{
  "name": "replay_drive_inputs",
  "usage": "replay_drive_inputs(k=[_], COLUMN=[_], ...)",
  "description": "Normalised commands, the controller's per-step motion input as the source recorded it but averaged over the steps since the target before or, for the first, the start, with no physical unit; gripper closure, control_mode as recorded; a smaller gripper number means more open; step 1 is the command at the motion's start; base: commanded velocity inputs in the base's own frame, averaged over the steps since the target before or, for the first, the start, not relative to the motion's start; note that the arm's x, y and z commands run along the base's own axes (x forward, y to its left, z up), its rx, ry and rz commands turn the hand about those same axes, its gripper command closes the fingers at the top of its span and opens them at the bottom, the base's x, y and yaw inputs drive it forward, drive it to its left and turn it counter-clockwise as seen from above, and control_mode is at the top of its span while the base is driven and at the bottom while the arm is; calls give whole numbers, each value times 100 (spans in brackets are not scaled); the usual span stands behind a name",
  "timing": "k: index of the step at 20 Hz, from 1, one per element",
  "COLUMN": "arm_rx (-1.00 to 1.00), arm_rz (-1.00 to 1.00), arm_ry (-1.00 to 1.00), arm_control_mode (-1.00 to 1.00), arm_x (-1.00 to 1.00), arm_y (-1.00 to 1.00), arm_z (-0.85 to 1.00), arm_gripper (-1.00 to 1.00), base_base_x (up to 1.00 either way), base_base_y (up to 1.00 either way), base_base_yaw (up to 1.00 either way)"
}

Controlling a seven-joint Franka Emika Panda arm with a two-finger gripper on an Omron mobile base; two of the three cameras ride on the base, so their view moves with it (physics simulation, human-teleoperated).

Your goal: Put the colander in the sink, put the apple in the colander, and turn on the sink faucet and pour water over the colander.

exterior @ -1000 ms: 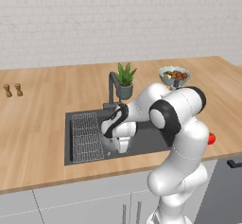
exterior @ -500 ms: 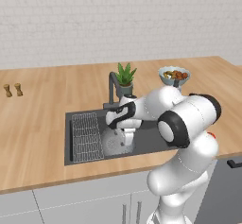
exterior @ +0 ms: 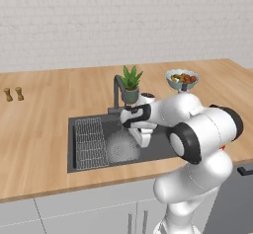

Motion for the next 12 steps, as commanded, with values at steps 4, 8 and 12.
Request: replay_drive_inputs(k=[4, 8, 12], arm_rx=[3, 4, 1], arm_rz=[10, 17, 27], arm_ry=[-2, -2, -4], arm_control_mode=[-100, -100, -100], arm_x=[1, 0, 0], arm_y=[-48, -56, -59], arm_z=[15, 13, 3], arm_gripper=[-100, -100, -100], base_base_x=[0, 0, 0], base_base_y=[0, 0, 0], base_base_yaw=[0, 0, 0])
